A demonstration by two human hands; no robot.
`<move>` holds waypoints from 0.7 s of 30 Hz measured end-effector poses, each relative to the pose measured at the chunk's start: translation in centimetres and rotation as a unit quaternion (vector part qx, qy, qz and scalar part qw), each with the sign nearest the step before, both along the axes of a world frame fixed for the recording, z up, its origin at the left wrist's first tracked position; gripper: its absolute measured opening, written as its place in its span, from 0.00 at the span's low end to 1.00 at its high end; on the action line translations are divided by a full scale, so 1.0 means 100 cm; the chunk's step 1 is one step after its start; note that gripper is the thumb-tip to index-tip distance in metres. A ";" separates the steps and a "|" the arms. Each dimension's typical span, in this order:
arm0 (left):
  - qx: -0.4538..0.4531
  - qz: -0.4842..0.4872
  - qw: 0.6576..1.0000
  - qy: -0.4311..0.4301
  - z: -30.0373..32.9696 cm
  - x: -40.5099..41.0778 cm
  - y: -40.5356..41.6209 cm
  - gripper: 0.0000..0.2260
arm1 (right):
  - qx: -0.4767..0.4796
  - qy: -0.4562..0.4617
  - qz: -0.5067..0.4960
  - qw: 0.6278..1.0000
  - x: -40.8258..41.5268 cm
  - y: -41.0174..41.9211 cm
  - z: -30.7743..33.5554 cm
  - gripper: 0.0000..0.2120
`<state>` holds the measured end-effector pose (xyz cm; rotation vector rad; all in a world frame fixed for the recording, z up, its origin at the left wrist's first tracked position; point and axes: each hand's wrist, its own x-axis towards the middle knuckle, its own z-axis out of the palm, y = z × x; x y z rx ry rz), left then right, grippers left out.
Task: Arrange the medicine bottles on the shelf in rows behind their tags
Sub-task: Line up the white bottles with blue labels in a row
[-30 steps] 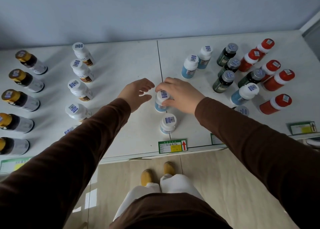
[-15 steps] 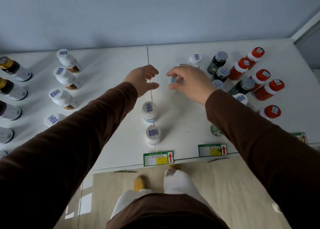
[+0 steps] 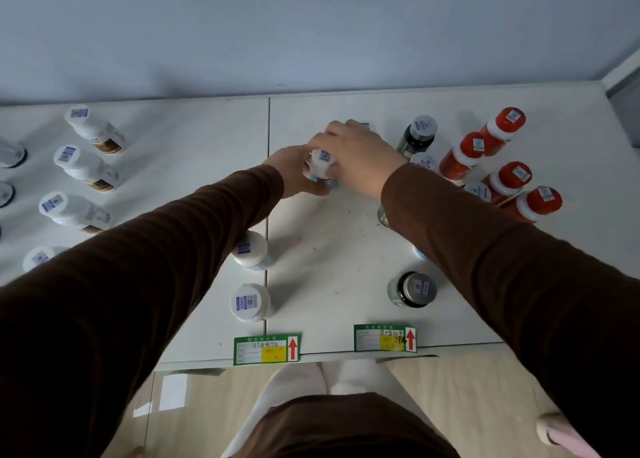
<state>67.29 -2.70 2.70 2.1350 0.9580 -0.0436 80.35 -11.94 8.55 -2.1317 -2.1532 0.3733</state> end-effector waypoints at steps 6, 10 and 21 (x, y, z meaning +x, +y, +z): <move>-0.233 0.035 0.959 -0.154 0.017 -0.028 0.014 0.14 | 0.027 0.159 -0.082 0.983 0.016 0.005 0.024 0.15; -0.449 0.066 0.858 -0.241 0.035 -0.056 0.020 0.23 | 0.034 0.352 -0.171 0.920 0.013 0.013 0.043 0.15; -0.404 0.085 0.869 -0.272 0.040 -0.082 0.021 0.18 | 0.042 0.403 -0.171 0.898 -0.018 0.030 0.044 0.15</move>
